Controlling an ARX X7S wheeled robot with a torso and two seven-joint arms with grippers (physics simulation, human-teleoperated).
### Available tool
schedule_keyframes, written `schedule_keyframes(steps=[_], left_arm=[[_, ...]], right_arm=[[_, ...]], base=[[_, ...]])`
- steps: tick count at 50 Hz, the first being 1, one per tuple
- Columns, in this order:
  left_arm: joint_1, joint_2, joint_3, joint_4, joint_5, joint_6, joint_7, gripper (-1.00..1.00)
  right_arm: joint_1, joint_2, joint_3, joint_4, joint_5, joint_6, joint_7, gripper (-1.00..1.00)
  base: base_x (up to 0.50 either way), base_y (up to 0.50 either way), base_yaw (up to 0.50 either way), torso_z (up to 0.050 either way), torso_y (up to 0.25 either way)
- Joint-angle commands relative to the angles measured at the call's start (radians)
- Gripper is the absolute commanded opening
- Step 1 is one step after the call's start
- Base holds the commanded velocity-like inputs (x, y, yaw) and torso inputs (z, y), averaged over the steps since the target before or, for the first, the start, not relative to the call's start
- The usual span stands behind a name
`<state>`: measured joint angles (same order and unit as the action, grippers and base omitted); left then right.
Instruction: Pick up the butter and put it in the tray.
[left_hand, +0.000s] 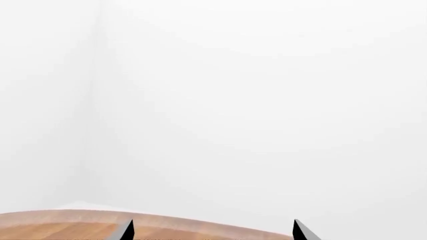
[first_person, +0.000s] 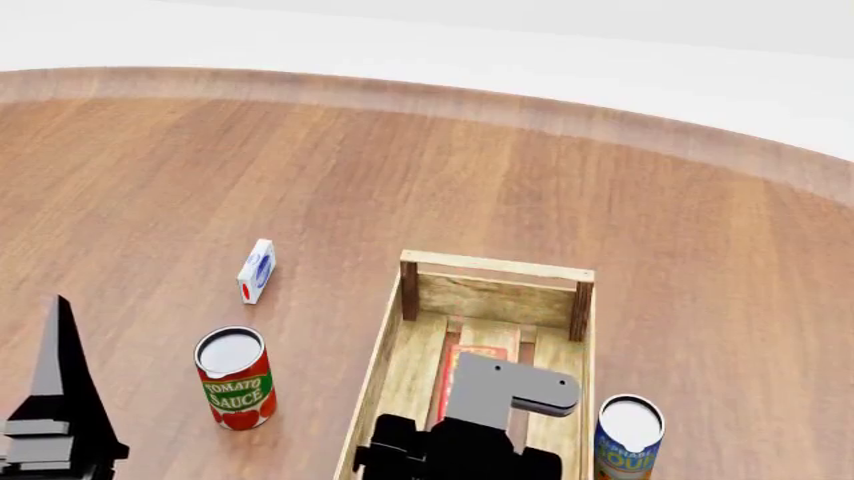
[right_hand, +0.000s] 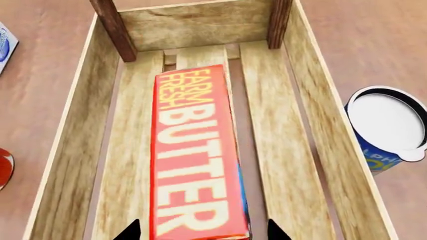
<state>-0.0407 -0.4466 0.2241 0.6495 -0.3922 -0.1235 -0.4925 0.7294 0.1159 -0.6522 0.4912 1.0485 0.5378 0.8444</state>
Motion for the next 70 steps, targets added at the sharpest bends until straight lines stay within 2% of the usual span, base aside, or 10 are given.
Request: schedule_keyframes(steps=[1, 19, 37, 47, 51, 55, 60, 70], left_arm=[[0.0, -0.004, 0.003, 0.003, -0.007, -0.003, 0.001, 1.0], [0.001, -0.007, 0.005, 0.002, -0.008, 0.0, -0.001, 1.0], [-0.001, -0.01, 0.005, 0.003, -0.014, 0.003, -0.003, 1.0], [0.002, -0.013, 0.006, 0.004, -0.014, 0.007, -0.004, 1.0], [0.003, -0.014, 0.007, 0.005, -0.015, 0.007, -0.005, 1.0], [0.002, -0.015, 0.005, 0.006, -0.016, 0.006, -0.006, 1.0], [0.001, -0.016, 0.007, 0.007, -0.015, 0.005, -0.008, 1.0], [-0.004, -0.019, 0.005, 0.003, -0.017, 0.001, -0.011, 1.0]], right_arm=[[0.013, 0.001, -0.003, -0.008, -0.012, 0.003, -0.016, 1.0], [0.013, 0.022, -0.009, -0.071, 0.013, 0.031, 0.023, 1.0], [-0.001, 0.104, 0.019, -0.361, 0.104, 0.135, 0.194, 1.0], [-0.028, 0.15, 0.023, -0.527, 0.134, 0.139, 0.191, 1.0], [-0.04, 0.174, 0.011, -0.582, 0.108, 0.105, 0.124, 1.0], [-0.053, 0.244, -0.063, -0.692, -0.036, 0.022, -0.008, 1.0], [-0.114, 0.307, -0.092, -0.768, -0.14, -0.055, -0.031, 1.0], [-0.212, 0.423, -0.188, -0.889, -0.397, -0.12, 0.051, 1.0]], base=[[0.0, 0.0, 0.0, 0.0, 0.0], [0.0, 0.0, 0.0, 0.0, 0.0], [0.0, 0.0, 0.0, 0.0, 0.0], [0.0, 0.0, 0.0, 0.0, 0.0], [0.0, 0.0, 0.0, 0.0, 0.0], [0.0, 0.0, 0.0, 0.0, 0.0], [0.0, 0.0, 0.0, 0.0, 0.0], [0.0, 0.0, 0.0, 0.0, 0.0]])
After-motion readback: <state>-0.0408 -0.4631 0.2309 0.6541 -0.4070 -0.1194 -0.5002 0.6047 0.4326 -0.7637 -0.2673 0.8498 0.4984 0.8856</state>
